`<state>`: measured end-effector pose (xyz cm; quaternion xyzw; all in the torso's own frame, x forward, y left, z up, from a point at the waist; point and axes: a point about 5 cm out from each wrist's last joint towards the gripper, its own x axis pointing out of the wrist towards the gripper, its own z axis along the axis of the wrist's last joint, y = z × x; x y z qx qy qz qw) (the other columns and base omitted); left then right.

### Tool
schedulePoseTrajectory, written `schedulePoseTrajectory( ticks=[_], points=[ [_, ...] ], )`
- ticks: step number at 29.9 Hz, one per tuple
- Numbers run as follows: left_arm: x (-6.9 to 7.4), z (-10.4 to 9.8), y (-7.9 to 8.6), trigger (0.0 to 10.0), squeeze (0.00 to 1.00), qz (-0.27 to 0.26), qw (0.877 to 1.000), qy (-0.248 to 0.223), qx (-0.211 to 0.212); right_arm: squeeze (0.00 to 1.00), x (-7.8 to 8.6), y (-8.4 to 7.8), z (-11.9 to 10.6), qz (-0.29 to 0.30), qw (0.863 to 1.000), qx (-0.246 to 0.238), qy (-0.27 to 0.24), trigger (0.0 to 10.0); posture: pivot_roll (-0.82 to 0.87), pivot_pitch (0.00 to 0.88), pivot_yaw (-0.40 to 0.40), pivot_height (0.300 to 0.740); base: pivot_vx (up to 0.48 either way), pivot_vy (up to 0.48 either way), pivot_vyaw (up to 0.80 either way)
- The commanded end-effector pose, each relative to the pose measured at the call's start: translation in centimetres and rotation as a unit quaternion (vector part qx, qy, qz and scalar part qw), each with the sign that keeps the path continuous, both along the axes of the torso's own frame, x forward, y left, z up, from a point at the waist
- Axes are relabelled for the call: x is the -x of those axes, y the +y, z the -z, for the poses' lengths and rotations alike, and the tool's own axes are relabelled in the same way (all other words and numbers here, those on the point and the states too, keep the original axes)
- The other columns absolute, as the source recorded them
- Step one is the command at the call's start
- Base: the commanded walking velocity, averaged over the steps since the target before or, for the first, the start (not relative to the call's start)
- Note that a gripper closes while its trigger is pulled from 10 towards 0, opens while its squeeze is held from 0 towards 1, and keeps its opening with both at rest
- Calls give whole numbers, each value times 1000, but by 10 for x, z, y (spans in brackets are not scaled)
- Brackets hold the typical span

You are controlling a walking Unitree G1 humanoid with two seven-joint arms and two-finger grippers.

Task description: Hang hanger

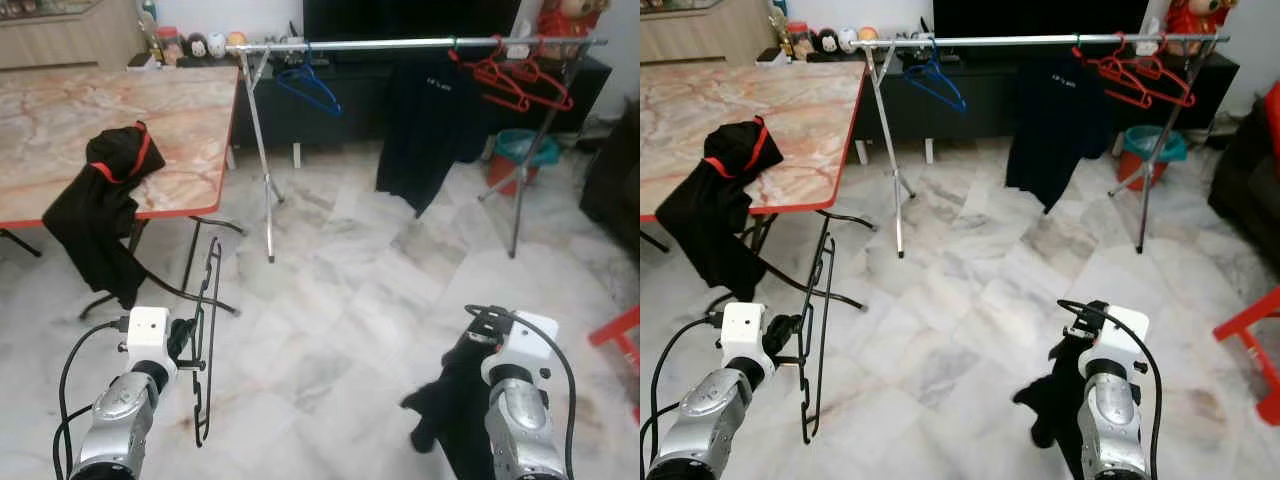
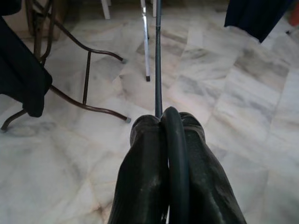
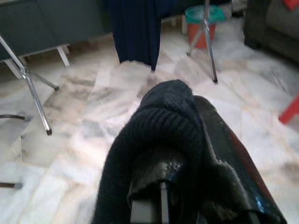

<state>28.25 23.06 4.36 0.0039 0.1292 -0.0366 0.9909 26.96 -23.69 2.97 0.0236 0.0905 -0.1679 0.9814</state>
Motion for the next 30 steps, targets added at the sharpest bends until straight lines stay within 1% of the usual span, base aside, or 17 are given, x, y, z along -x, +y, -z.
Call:
schedulePoseTrajectory(
  ticks=[1,9,12,17,20,21,23,24,26,27,28,30],
  points=[
    [-1,-2,1,10000,0,0,1000,-5,-3,0,-6,-1,-9,0,1000,5,-20,10000,-78,0,18,740,0,337,0],
    [-2,-2,1,10000,0,-1,1000,-5,-3,0,-8,0,-10,-4,1000,6,-19,10000,-77,0,17,740,0,337,0],
    [-3,-2,1,10000,0,-1,1000,-5,-4,0,-9,2,-11,-16,1000,16,-19,10000,-77,0,18,740,0,337,0],
    [-1,-1,1,10000,0,-1,1000,-4,-6,0,-10,4,-11,-20,999,14,-21,10000,-77,0,18,740,0,337,603],
    [1,2,3,10000,0,-3,1000,2,-12,0,-9,4,-10,-17,1000,7,-23,10000,-77,0,18,740,0,319,0],
    [3,5,7,10000,0,-2,1000,9,-26,0,-9,5,-10,-16,1000,6,-24,10000,-73,0,17,740,0,315,0],
    [5,8,10,10000,0,0,999,17,-40,0,-9,5,-10,-17,1000,8,-23,10000,-73,0,17,740,0,311,0],
    [9,13,15,10000,0,2,998,33,-56,0,-9,4,-10,-17,1000,8,-24,10000,-70,0,18,740,0,311,0],
    [15,21,18,10000,0,-1,997,52,-63,0,-10,3,-11,-16,1000,9,-24,10000,-70,0,18,740,0,311,0],
    [19,27,21,10000,0,-4,995,66,-69,0,-10,3,-11,-16,1000,9,-24,10000,-65,0,21,740,0,311,0],
    [27,37,25,10000,0,-14,993,90,-74,0,-10,3,-11,-13,1000,9,-25,10000,-71,0,22,740,0,315,0],
    [37,47,30,10000,0,-30,991,113,-69,0,-10,2,-11,-13,1000,9,-26,10000,-73,0,23,740,0,311,0]
  ],
)
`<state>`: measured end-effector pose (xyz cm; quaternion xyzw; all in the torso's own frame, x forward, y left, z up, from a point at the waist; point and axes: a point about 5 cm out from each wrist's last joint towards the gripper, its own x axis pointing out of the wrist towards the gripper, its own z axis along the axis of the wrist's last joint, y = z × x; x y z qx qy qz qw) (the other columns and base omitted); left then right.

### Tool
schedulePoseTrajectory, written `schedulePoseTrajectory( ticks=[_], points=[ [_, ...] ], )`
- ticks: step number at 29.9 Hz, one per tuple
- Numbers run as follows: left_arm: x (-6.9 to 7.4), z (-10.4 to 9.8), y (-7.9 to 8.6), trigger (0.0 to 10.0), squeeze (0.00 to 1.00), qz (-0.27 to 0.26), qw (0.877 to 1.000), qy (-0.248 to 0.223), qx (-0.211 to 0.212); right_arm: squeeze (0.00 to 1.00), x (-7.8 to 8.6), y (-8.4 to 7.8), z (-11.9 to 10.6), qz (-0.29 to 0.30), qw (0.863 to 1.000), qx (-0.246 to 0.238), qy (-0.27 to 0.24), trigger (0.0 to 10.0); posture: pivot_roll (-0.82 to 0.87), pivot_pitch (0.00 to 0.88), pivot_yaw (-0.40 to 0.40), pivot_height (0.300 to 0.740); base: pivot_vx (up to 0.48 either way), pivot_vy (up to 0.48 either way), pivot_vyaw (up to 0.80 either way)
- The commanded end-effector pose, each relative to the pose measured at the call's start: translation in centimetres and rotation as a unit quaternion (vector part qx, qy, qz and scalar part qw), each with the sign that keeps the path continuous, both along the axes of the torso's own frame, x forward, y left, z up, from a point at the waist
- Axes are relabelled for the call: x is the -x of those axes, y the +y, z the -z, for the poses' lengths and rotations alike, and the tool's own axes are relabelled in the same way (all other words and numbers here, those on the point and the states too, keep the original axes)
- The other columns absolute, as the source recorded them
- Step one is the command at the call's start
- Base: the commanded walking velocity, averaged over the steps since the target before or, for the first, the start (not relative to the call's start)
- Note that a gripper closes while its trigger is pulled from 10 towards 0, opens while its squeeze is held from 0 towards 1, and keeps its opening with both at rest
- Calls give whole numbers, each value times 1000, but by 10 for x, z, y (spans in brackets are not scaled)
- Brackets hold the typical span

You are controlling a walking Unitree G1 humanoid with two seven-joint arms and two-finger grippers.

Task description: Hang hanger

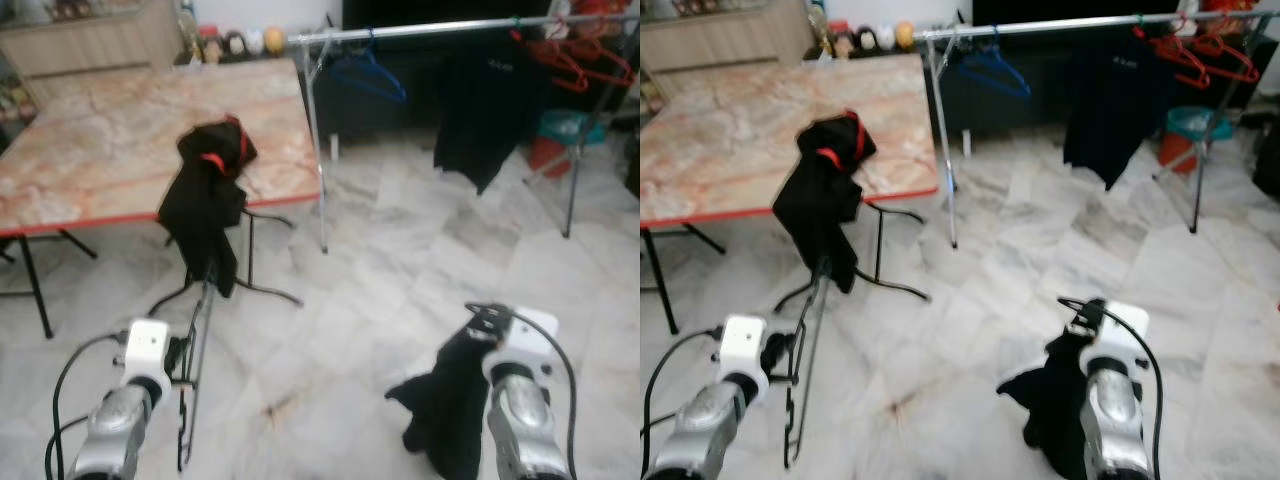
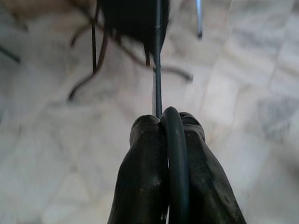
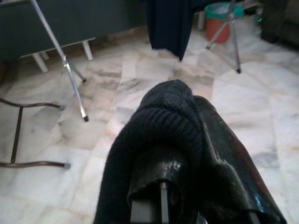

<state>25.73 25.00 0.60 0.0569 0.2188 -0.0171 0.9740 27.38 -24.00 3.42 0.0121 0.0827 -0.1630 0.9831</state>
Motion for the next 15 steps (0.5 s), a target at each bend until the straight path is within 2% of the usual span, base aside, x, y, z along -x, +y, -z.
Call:
schedulePoseTrajectory(
  ticks=[1,2,4,10,15],
  points=[
    [17,14,12,10000,0,-23,999,34,-14,0,-6,5,-7,-7,1000,-3,-20,10000,-73,0,23,740,0,311,0],
    [17,14,12,10000,0,-23,999,34,-14,0,-6,5,-7,-7,1000,-3,-20,10000,-73,0,23,740,0,311,0],
    [39,32,21,10000,0,-45,995,84,-21,0,-7,6,-7,-13,1000,-2,-20,10000,-62,0,23,740,0,311,0],
    [79,58,32,10000,0,-77,983,166,-30,0,-9,11,-7,-18,1000,-3,-22,10000,-61,0,28,740,0,312,0],
    [94,66,35,10000,0,-90,977,190,-28,0,-9,13,-6,-21,1000,-6,-22,10000,-57,0,25,740,0,310,0]
  ],
)
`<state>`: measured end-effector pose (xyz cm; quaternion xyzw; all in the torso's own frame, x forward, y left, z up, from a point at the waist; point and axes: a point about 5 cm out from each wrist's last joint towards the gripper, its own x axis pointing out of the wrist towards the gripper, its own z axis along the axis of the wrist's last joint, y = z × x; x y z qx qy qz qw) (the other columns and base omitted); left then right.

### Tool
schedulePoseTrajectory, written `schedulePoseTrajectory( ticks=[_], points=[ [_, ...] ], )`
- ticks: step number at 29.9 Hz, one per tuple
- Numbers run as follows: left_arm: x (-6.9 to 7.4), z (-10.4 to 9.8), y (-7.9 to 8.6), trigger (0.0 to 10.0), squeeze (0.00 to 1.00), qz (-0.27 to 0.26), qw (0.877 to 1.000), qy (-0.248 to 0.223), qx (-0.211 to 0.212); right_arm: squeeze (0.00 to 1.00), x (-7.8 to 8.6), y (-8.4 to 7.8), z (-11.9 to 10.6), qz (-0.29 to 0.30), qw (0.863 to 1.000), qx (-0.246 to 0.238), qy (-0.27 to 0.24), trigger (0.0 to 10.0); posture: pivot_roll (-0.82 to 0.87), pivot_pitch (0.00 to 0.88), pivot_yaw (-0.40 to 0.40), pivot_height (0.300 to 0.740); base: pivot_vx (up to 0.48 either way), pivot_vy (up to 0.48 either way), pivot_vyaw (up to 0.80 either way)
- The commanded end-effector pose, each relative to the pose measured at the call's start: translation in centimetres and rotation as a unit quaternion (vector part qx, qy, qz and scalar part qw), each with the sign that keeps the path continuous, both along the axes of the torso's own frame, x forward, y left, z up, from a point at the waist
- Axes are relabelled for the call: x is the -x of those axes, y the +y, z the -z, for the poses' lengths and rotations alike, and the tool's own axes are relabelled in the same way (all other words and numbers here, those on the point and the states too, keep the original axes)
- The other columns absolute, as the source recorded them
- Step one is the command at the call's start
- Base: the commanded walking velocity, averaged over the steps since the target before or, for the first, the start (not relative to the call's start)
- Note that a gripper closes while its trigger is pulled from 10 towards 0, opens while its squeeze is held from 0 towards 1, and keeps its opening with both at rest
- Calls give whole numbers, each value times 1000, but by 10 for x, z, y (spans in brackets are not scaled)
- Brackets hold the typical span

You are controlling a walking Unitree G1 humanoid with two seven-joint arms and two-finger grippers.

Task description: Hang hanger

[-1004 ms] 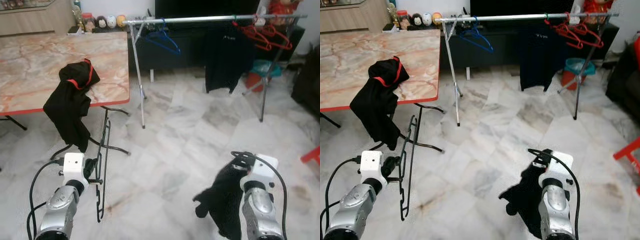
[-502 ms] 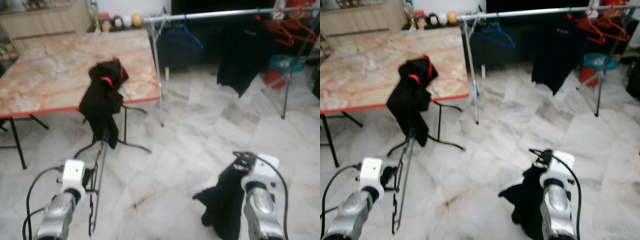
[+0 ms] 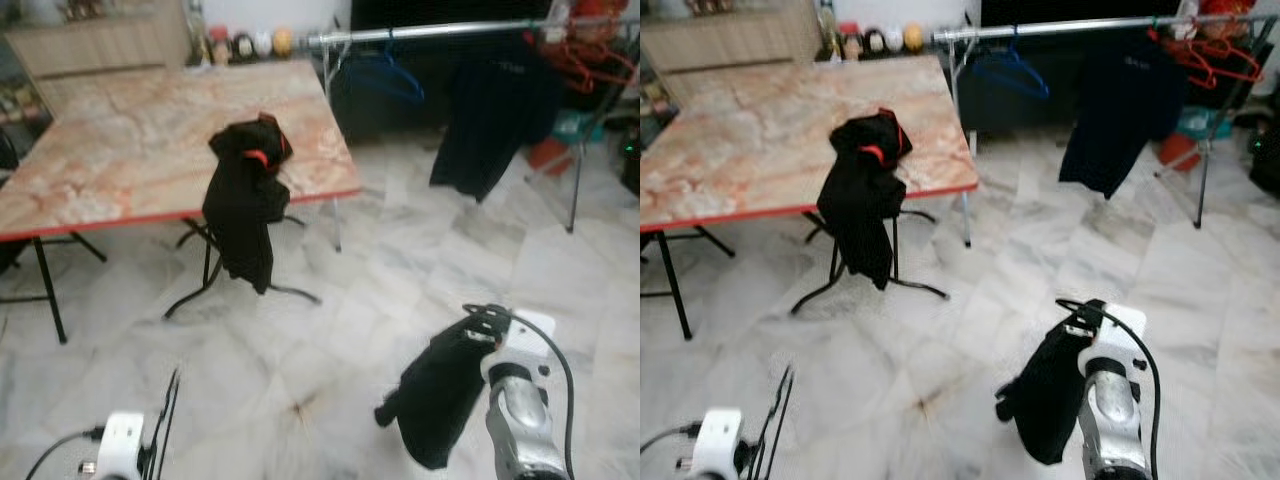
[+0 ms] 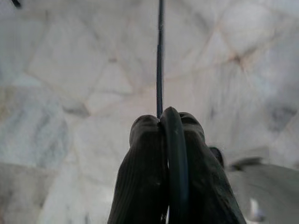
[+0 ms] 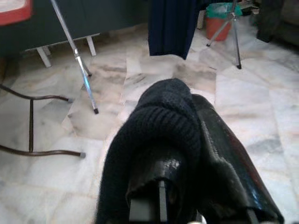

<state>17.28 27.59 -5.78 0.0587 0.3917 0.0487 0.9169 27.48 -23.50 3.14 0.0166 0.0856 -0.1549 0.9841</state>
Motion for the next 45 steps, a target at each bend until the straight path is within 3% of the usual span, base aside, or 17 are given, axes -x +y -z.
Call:
schedulePoseTrajectory(
  ticks=[1,7,9,18,23,30,40,45],
  points=[
    [12,3,10,10000,0,-18,1000,16,-8,0,-8,8,-9,-14,1000,0,-25,10000,-56,0,25,740,0,311,0],
    [25,1,30,10000,0,-38,999,33,-13,0,-10,8,-9,-15,1000,-1,-27,10000,-58,0,31,740,0,309,225],
    [36,-2,47,10000,0,-54,997,49,-18,0,-10,10,-10,-17,999,-4,-29,10000,-58,0,33,740,0,311,403],
    [55,-5,68,10000,0,-91,993,76,-28,0,-11,11,-10,-19,999,-5,-30,10000,-57,0,36,740,0,311,90],
    [53,-2,62,10000,0,-92,992,84,-25,0,-11,10,-10,-15,999,-9,-31,10000,-55,0,37,740,0,311,0],
    [33,4,40,10000,0,-84,993,81,-15,0,-12,12,-10,-16,999,-9,-32,10000,-54,0,40,740,0,311,0],
    [26,1,40,10000,0,-77,995,67,-16,0,-12,14,-9,-21,999,-9,-31,10000,-51,0,43,740,0,311,0],
    [24,0,41,10000,0,-79,995,62,-18,0,-13,16,-10,-25,999,-11,-34,10000,-52,0,42,740,0,175,660]
  ],
)
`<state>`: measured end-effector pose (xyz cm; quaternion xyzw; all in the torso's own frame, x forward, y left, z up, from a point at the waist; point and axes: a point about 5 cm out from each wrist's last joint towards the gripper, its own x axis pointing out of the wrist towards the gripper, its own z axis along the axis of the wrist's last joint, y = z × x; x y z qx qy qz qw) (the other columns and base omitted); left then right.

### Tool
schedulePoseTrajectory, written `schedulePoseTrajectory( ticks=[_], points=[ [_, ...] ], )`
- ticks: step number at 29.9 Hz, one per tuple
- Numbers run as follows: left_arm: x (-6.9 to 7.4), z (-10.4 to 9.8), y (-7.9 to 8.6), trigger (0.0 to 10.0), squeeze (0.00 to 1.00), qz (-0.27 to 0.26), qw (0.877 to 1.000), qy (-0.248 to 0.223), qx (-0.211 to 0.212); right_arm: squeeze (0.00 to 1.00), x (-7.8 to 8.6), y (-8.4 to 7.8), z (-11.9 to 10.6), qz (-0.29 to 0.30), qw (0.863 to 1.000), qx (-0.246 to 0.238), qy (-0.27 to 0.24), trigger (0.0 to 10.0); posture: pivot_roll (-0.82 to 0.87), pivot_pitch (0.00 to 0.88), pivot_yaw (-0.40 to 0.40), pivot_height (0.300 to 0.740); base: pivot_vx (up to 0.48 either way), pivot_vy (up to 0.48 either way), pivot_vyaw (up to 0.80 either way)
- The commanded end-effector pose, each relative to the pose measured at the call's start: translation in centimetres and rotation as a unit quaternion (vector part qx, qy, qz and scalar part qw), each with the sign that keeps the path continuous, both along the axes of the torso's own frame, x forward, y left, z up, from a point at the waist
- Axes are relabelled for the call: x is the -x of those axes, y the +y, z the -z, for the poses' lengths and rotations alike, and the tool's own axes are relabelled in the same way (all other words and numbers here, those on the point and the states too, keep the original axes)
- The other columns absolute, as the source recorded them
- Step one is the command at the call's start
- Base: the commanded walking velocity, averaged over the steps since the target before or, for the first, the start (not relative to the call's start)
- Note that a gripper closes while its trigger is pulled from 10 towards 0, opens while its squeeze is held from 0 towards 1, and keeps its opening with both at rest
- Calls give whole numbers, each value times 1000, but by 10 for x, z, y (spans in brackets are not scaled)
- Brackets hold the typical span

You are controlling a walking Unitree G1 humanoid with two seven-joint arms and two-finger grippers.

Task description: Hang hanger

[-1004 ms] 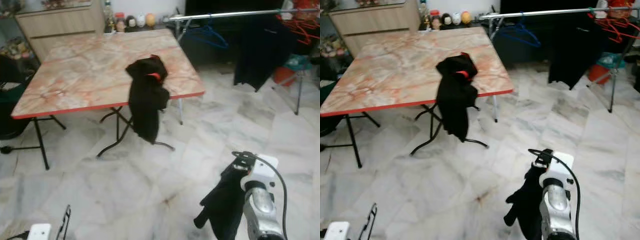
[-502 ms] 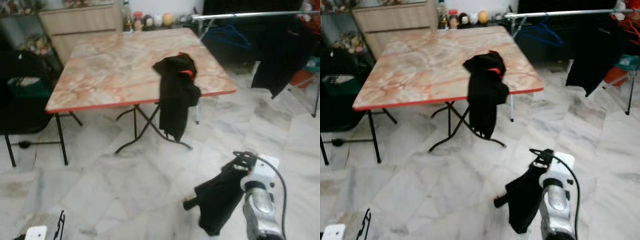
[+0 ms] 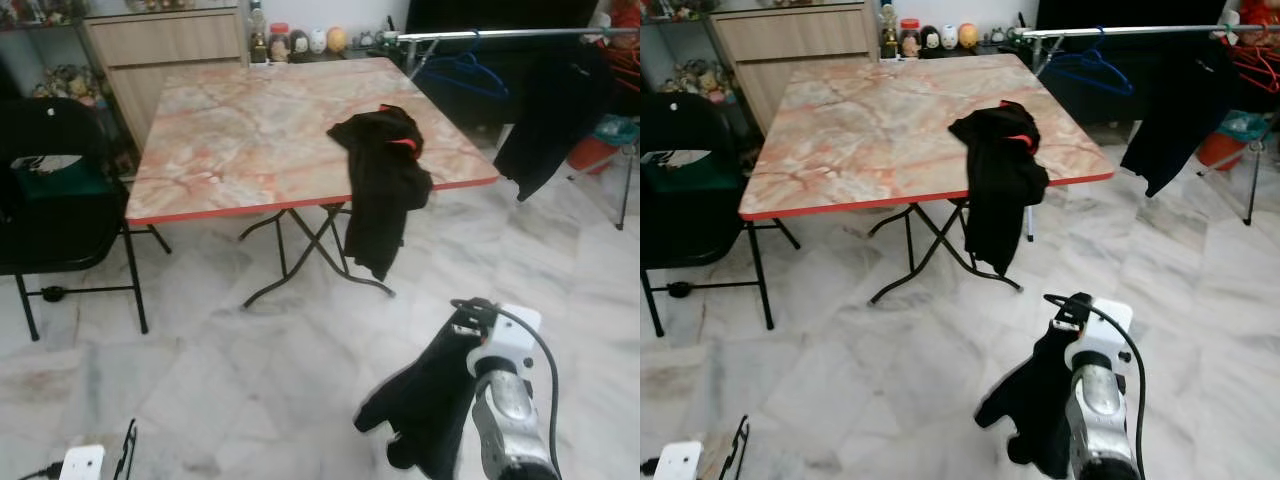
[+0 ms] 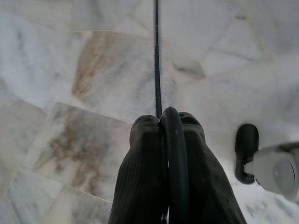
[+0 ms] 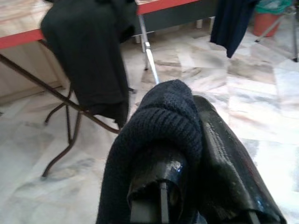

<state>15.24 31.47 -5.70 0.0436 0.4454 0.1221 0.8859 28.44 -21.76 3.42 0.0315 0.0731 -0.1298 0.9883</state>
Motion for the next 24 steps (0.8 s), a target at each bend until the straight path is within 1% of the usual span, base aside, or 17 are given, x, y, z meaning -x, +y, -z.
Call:
schedulePoseTrajectory(
  ticks=[1,3,5,9,15,18,19,22,24],
  points=[
    [4,0,2,10000,0,-1,1000,5,-4,0,-3,-1,-7,0,1000,2,-18,10000,-48,0,40,740,0,0,800],
    [3,1,2,10000,0,-1,1000,4,-3,0,-3,-2,-7,-1,1000,4,-18,10000,-48,0,40,740,0,0,475],
    [3,1,1,10000,0,-2,1000,1,2,0,-3,-3,-7,5,1000,-2,-18,10000,-48,0,40,740,0,0,0],
    [2,1,-1,10000,0,-11,1000,-8,13,0,-4,-4,-8,-2,1000,8,-19,10000,-49,0,38,740,0,0,0],
    [3,3,-4,10000,0,-7,1000,-1,17,0,-5,-8,-10,3,1000,8,-24,10000,-46,0,30,740,0,0,0],
    [5,6,-7,10000,0,0,1000,9,19,0,-4,-6,-11,2,999,19,-27,10000,-36,0,17,740,0,0,0],
    [5,6,-7,10000,0,5,1000,11,13,0,-5,-4,-13,-6,999,26,-33,10000,-35,0,16,740,0,0,0],
    [5,6,-9,10000,0,-5,1000,10,16,0,-7,-1,-19,-13,999,29,-44,10000,-26,0,11,740,0,0,0],
    [4,7,-9,10000,0,-2,1000,12,13,0,-8,5,-23,-24,997,41,-56,10000,-24,0,14,740,0,0,0]
  ],
)
